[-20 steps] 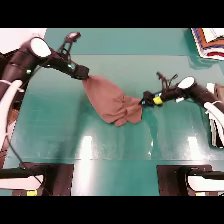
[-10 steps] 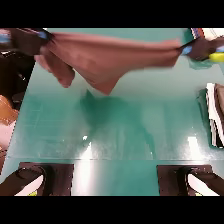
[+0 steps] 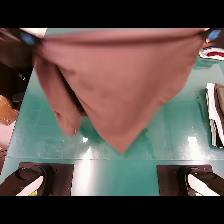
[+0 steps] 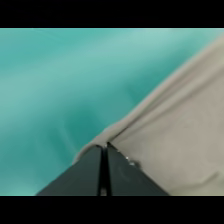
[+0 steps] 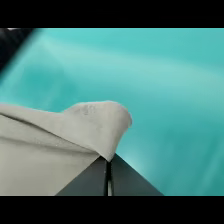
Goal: Fold the shirts.
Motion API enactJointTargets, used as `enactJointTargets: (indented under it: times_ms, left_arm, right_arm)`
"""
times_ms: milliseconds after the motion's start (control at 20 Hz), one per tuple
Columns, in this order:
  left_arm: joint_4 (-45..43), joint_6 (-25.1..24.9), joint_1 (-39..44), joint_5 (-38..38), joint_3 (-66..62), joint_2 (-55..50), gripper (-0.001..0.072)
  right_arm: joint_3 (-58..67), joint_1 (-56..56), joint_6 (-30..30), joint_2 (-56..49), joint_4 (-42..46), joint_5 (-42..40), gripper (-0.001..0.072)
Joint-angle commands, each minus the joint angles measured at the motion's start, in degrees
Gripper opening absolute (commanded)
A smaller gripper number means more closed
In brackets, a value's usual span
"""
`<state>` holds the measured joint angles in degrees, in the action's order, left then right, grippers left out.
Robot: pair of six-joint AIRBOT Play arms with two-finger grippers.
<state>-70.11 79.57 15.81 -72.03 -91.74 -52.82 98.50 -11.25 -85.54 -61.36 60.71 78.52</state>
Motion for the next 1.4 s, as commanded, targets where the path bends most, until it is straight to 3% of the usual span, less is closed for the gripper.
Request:
enactJointTargets:
  times_ms: [0, 200, 350, 400, 450, 600, 900, 1150, 1350]
  left_arm:
    - [-5.4, 1.4, 6.2, -5.4, 12.9, -3.5, 0.0029]
    - [-3.1, 1.4, 13.7, 2.0, 36.6, -3.5, 0.0032]
    - [-1.5, 1.5, 13.9, 7.3, 44.1, -3.6, 0.0061]
    - [-1.5, 1.5, 13.9, 7.9, 43.9, -3.5, 0.0345]
    - [-1.6, 1.5, 13.9, 8.4, 43.1, -3.5, 0.0555]
    - [-3.5, 1.5, 8.7, 9.4, 36.6, -3.5, 0.0562]
    - [-3.1, 2.1, -13.4, 14.1, 32.6, -8.6, 0.0561]
    - [11.7, -3.7, -22.7, 13.0, 32.6, -22.2, 0.0562]
    - [21.7, -10.3, -24.0, 11.0, 32.6, -29.6, 0.0562]
  right_arm:
    - [-6.8, -6.1, -2.1, -4.8, 8.9, 3.6, 0.0012]
    - [-20.1, -7.5, -3.0, -3.7, 10.4, -0.6, 0.0012]
    - [-25.2, -7.5, -3.0, -2.0, 10.4, -3.1, 0.0012]
    - [-26.3, -7.5, -3.1, -1.6, 10.3, -3.6, 0.0012]
    - [-27.0, -7.5, -3.1, -1.4, 10.3, -3.7, 0.0012]
    - [-27.1, -7.5, -3.1, -1.8, 9.6, -4.1, 0.0012]
    - [-27.1, -7.5, -3.1, -1.8, 9.4, -6.2, 0.0013]
    - [-27.1, -7.5, -3.1, -1.8, 9.4, -7.5, 0.0013]
    - [-27.1, -7.5, -3.1, -1.8, 9.4, -8.0, 0.0013]
